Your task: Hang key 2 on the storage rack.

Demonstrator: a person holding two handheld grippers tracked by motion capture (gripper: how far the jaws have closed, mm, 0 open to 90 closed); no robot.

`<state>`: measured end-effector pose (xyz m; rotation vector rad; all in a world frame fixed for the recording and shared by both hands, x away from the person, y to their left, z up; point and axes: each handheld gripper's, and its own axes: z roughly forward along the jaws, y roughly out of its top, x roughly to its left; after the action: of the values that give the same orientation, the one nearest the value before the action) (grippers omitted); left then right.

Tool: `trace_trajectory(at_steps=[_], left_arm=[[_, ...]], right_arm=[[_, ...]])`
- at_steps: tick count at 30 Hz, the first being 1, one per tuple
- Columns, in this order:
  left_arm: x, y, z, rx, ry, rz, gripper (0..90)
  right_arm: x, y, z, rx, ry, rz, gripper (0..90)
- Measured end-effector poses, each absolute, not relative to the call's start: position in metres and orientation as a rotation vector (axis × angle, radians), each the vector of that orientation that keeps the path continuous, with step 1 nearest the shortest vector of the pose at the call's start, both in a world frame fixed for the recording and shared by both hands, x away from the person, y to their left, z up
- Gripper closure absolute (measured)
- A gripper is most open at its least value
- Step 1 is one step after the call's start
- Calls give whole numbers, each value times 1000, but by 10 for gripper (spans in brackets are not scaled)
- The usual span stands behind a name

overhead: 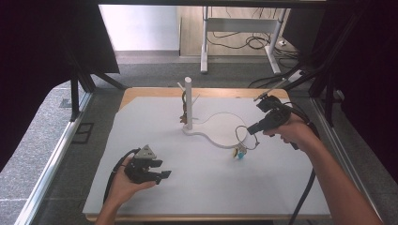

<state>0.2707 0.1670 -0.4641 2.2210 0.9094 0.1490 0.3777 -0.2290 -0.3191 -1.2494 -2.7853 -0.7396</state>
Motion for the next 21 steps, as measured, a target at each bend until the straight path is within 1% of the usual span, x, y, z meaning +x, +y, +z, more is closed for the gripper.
trace_trajectory(at_steps=[21], left_arm=[[270, 167, -463, 2220, 899, 143, 442]], right_arm=[[403, -215, -295, -1267, -2775, -772, 880]])
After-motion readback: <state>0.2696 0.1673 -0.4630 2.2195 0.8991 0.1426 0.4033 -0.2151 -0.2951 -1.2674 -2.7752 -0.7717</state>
